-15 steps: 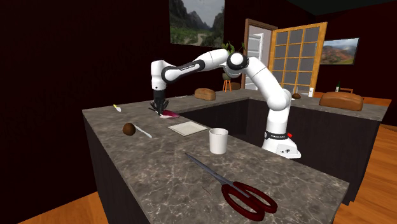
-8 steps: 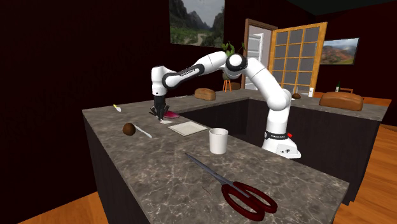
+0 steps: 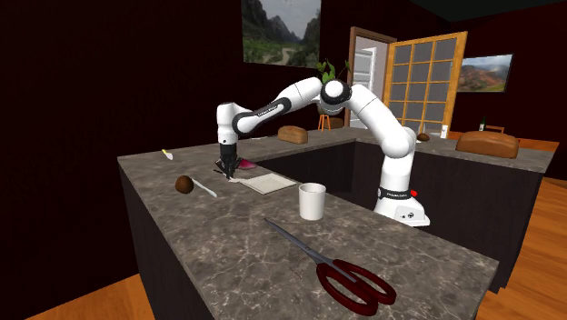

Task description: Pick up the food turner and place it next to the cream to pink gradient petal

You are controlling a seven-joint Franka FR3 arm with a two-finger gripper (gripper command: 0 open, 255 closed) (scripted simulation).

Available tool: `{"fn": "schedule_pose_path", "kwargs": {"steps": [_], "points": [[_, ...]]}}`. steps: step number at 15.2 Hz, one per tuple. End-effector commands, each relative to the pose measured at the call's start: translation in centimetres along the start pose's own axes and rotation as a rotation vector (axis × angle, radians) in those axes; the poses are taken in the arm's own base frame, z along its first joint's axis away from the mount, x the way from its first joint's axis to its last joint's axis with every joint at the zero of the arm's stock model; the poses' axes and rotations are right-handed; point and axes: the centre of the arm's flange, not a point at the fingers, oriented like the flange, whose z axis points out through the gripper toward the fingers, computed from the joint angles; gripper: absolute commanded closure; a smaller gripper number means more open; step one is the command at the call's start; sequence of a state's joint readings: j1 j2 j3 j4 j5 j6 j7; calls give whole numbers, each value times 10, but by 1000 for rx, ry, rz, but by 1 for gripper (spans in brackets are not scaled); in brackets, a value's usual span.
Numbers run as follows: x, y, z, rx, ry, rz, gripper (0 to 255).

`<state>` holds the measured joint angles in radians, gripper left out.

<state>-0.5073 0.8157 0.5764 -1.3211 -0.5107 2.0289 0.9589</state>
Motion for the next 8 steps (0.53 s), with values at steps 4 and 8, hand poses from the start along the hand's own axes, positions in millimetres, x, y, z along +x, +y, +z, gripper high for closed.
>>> {"fn": "schedule_pose_path", "kwargs": {"steps": [4,8], "points": [[0,0,1,0,0,0,255],[0,0,1,0,0,0,0]]}}
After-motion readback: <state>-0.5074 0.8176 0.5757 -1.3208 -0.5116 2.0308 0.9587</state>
